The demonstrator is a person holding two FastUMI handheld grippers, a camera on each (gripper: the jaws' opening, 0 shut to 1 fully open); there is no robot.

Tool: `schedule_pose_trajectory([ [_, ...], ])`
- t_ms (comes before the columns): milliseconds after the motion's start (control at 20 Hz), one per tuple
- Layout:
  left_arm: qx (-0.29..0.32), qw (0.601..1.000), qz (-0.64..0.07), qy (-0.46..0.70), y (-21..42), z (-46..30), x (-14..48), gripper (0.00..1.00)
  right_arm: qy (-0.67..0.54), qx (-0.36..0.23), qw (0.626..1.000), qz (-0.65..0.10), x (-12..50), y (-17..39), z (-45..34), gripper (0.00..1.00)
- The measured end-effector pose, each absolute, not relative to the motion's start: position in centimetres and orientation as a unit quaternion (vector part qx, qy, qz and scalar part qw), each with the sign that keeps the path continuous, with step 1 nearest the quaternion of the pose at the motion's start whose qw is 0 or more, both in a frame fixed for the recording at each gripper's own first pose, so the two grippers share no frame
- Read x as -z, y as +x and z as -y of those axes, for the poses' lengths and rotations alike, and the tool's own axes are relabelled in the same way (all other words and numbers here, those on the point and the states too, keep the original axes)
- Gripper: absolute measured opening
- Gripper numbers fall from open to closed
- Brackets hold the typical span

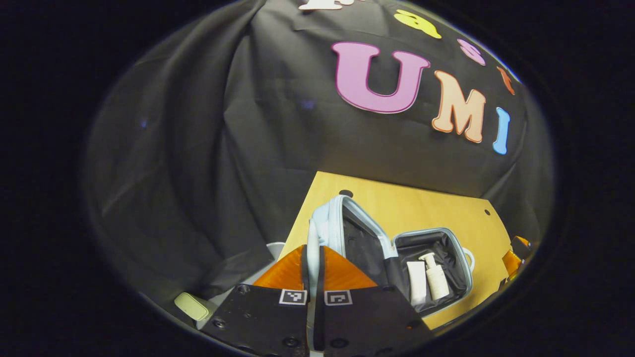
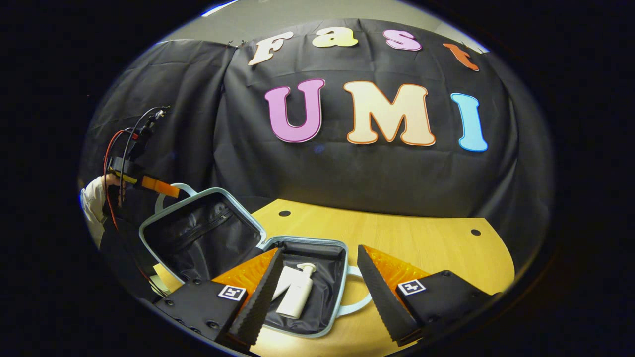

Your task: First open the suitcase, pack the skin care products into it, and then close the suitcase.

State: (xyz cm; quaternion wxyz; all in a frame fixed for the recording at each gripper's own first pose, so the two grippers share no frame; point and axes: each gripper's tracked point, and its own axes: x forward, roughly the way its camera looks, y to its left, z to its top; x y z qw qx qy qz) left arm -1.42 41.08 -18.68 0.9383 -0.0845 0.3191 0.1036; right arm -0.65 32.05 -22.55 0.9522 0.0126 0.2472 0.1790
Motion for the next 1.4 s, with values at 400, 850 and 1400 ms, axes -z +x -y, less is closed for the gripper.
schedule_pose_trajectory([
  [400, -0.048, 0.952, -0.288, -0.093, 1.1, -32.2, 12.5, 0.0, 0.024, -0.157, 0.96, -0.229, 20.7, -0.8, -25.8, 0.95],
  [850, 0.082, 0.951, -0.273, -0.12, 4.5, -17.8, 10.5, 0.0, 0.023, -0.122, 0.969, -0.211, 18.9, -2.0, -20.2, 0.95],
  [1400, 0.156, 0.93, -0.321, -0.086, 6.5, -2.5, 17.8, 0.0, 0.01, -0.057, 0.974, -0.217, 18.5, -4.0, -11.0, 0.95],
])
